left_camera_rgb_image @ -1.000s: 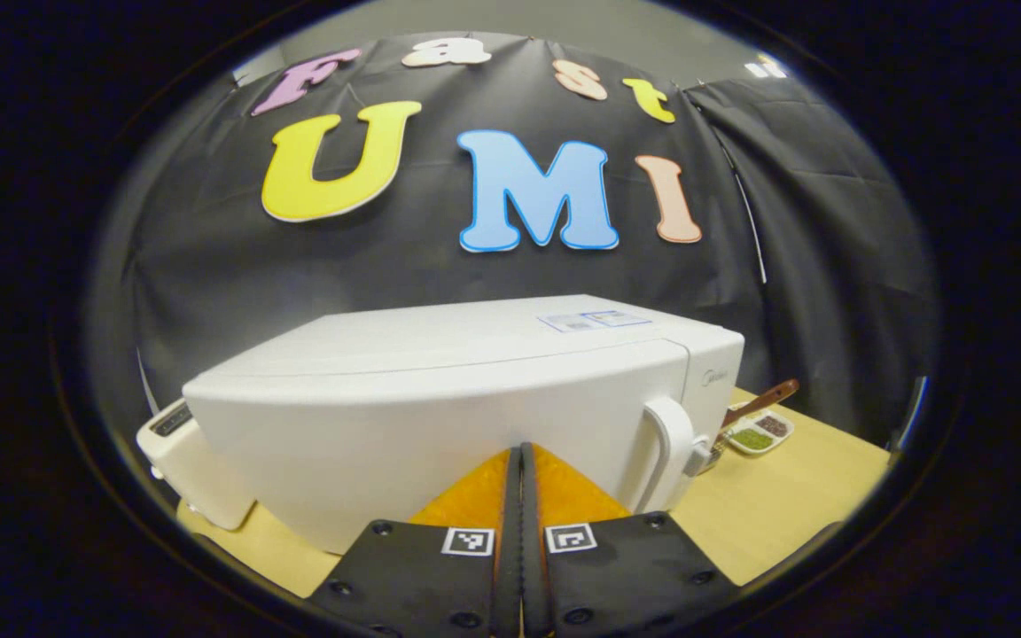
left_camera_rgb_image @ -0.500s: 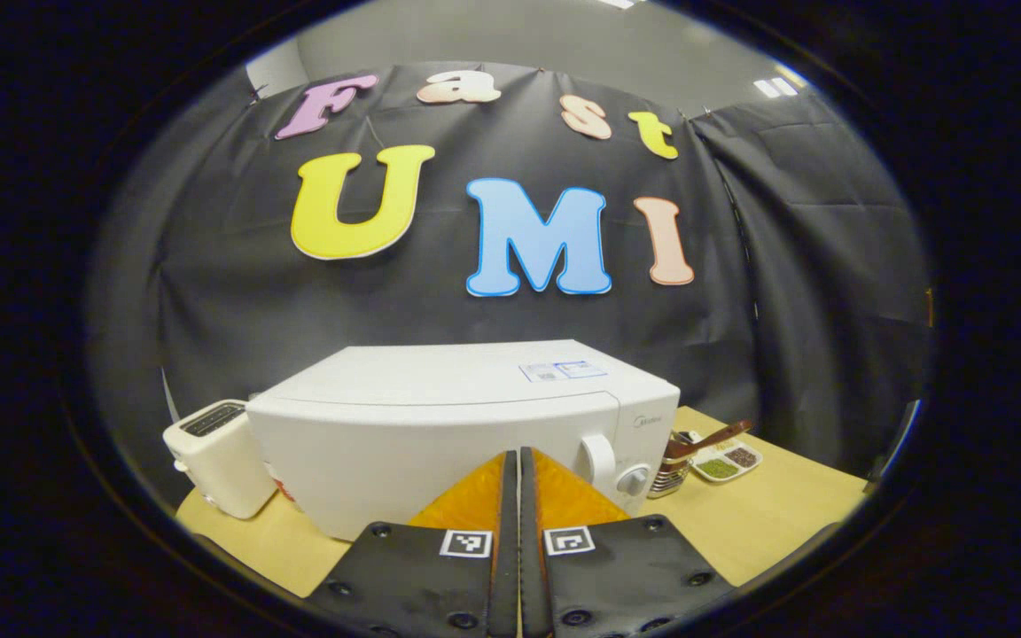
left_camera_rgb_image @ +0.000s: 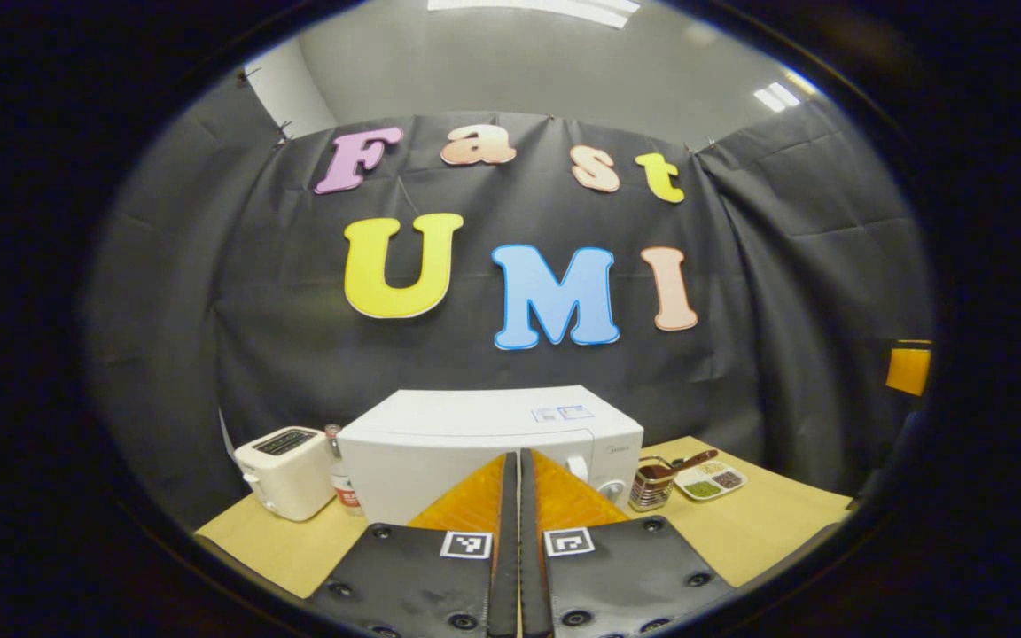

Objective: Open the microwave oven with the left hand, put the food in, and close the microwave oven.

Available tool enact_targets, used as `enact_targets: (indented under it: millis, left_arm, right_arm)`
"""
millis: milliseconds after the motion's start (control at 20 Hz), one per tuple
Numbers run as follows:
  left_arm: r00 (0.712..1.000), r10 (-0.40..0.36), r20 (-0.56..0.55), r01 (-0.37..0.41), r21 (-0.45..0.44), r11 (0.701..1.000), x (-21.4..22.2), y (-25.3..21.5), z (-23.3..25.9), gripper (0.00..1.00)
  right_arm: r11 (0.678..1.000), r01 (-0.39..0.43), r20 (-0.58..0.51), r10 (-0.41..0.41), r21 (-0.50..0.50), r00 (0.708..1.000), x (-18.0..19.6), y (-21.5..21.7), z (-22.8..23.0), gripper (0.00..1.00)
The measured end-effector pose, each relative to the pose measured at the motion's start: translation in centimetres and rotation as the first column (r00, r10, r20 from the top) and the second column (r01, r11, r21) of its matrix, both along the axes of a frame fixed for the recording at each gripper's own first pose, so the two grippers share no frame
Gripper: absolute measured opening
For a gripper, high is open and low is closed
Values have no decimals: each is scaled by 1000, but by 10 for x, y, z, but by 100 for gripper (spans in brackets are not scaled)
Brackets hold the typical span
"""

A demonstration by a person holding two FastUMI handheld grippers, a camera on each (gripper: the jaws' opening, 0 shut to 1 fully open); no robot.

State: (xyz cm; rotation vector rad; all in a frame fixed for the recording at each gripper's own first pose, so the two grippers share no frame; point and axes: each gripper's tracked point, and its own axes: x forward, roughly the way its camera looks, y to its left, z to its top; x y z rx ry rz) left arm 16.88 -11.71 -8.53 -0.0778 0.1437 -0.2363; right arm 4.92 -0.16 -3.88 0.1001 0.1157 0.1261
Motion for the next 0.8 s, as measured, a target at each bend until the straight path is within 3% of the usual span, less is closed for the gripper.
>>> enact_targets:
  millis: [450, 700, 800]
  left_arm:
    - [995, 63, 78, -67, 50, 996, -81, 52, 49, 7]
    - [994, 94, 63, -97, 46, 994, -112, 90, 48, 7]
    - [993, 101, 60, -104, 47, 994, -123, 104, 48, 12]
  right_arm:
    - [998, -50, 21, 50, 25, 999, -30, 10, 9, 98]
    - [999, -46, 66, 44, 24, 997, -36, 26, 26, 98]
    - [999, -38, 76, 36, 20, 996, -40, 32, 28, 98]
